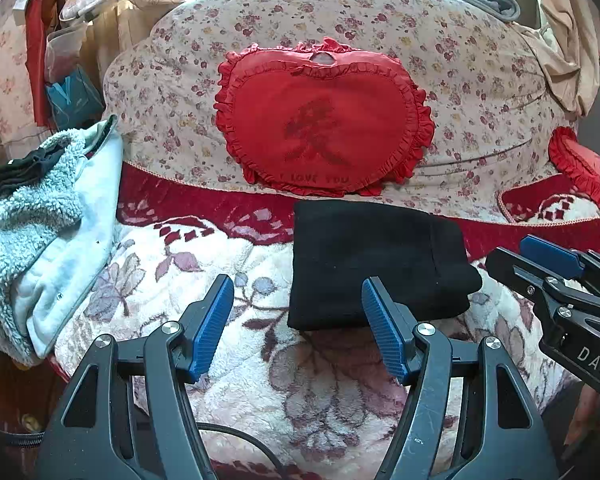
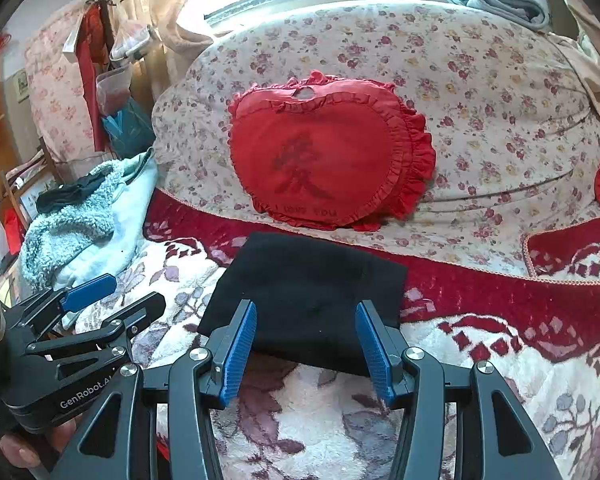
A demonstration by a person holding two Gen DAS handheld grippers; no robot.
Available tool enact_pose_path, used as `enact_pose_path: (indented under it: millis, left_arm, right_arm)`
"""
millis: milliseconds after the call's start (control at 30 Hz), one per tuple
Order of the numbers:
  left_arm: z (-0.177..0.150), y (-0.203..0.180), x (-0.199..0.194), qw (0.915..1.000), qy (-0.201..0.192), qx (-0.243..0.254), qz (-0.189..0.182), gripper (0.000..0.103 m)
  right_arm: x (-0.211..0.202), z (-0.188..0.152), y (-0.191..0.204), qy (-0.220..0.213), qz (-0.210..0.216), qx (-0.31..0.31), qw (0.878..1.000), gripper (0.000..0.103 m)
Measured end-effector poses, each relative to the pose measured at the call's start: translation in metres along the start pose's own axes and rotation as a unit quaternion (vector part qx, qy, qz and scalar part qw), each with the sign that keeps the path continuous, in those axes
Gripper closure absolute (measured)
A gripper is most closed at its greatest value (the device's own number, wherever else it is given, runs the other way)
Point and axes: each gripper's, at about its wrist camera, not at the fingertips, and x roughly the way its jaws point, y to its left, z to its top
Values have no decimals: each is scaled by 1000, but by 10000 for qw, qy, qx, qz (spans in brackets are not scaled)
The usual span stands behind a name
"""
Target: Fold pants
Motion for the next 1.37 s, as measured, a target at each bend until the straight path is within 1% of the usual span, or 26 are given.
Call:
enact_pose_path:
  millis: [500, 833, 1133, 1267, 1367]
  left_arm:
    - [0, 0, 2, 10000, 34, 46, -1, 36]
    - [-1, 6, 14, 9999, 145, 2, -51, 36]
    - [-1, 5, 18, 9999, 74, 81, -41, 36]
    - [-2, 3, 20, 9999, -2, 168, 14, 36]
    - [-2, 2, 24, 9998, 87, 137, -61, 36]
  right_arm:
    - [8, 0, 0, 94, 31, -29, 9999, 53]
    - [15, -3, 0, 186, 31, -25, 9998, 53]
    - [23, -7, -1, 280, 48, 2, 9996, 53]
    - [27, -9, -7, 321, 33, 60, 9995, 53]
    - [29, -10, -13, 334, 27, 105, 9994, 53]
